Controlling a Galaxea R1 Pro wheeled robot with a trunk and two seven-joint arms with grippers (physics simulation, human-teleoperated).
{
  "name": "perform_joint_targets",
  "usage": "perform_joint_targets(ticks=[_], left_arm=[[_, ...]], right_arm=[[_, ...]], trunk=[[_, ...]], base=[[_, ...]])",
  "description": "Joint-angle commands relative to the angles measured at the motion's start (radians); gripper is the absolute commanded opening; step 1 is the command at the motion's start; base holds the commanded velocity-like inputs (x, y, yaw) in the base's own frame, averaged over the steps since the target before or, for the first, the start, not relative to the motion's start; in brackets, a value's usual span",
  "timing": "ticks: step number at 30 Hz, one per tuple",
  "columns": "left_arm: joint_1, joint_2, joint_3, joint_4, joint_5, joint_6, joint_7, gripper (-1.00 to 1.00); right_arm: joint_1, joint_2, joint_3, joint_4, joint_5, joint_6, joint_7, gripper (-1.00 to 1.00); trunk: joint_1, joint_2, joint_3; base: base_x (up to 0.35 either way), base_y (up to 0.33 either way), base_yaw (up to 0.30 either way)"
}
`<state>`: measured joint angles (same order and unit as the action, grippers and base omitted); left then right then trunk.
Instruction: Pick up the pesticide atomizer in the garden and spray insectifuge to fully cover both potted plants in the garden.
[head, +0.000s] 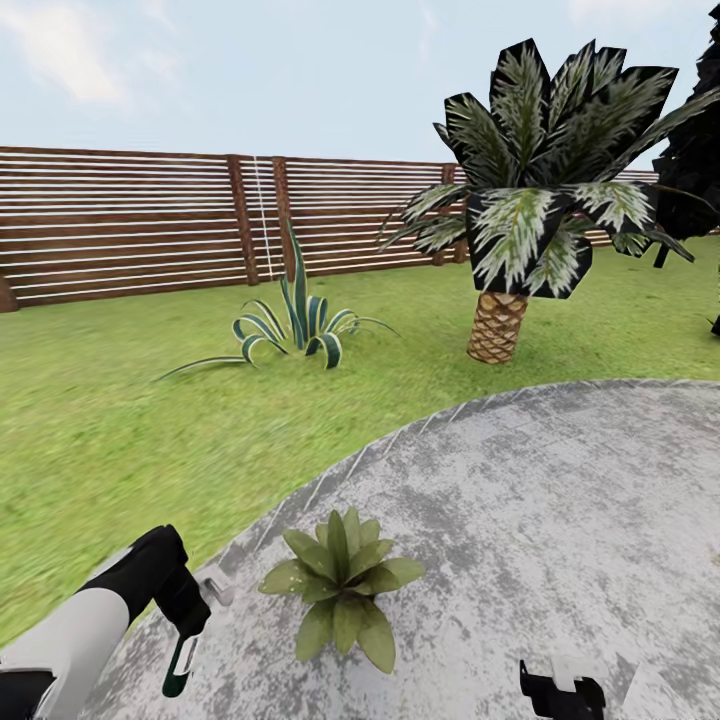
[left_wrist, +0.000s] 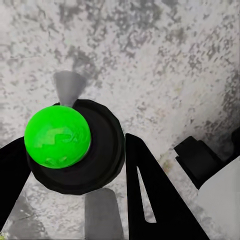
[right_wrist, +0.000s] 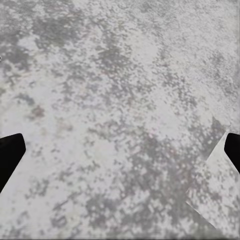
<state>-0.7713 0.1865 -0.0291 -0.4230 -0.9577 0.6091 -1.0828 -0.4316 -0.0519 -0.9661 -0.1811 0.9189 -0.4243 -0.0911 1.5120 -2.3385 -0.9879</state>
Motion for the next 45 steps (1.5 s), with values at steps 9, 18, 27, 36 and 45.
perform_joint_targets(ticks=[9, 18, 27, 36, 45], left_arm=[[-0.028, -0.043, -0.039, -0.066, 0.003, 0.012, -0.021, -1.00], [-0.038, -0.015, -0.101, -0.069, -0.013, 0.010, -0.134, -1.00], [-0.040, 0.023, -0.094, -0.071, -0.117, 0.005, -0.263, -1.00], [-0.047, -0.030, -0.095, -0.131, -0.112, 0.011, -0.268, -1.00], [-0.032, -0.001, -0.102, -0.146, -0.122, 0.008, -0.269, -1.00]], right_arm=[[-0.001, 0.000, -0.006, 0.002, 0.011, -0.004, -0.006, 1.00], [-0.001, -0.001, -0.006, 0.002, 0.013, -0.004, -0.006, 1.00], [-0.001, -0.006, -0.003, 0.003, 0.015, -0.005, -0.002, 1.00], [-0.001, -0.002, -0.003, 0.003, 0.015, -0.005, -0.004, 1.00], [-0.001, -0.003, -0.003, 0.003, 0.015, -0.005, -0.005, 1.00]], trunk=[[0.000, 0.000, -0.001], [0.000, 0.000, -0.001], [0.000, 0.000, -0.001], [0.000, 0.000, -0.001], [0.000, 0.000, -0.001]], base=[[0.024, 0.001, -0.061], [0.042, 0.002, -0.220], [0.025, 0.033, -0.004], [0.076, 0.043, -0.004], [0.001, 0.000, -0.133]])
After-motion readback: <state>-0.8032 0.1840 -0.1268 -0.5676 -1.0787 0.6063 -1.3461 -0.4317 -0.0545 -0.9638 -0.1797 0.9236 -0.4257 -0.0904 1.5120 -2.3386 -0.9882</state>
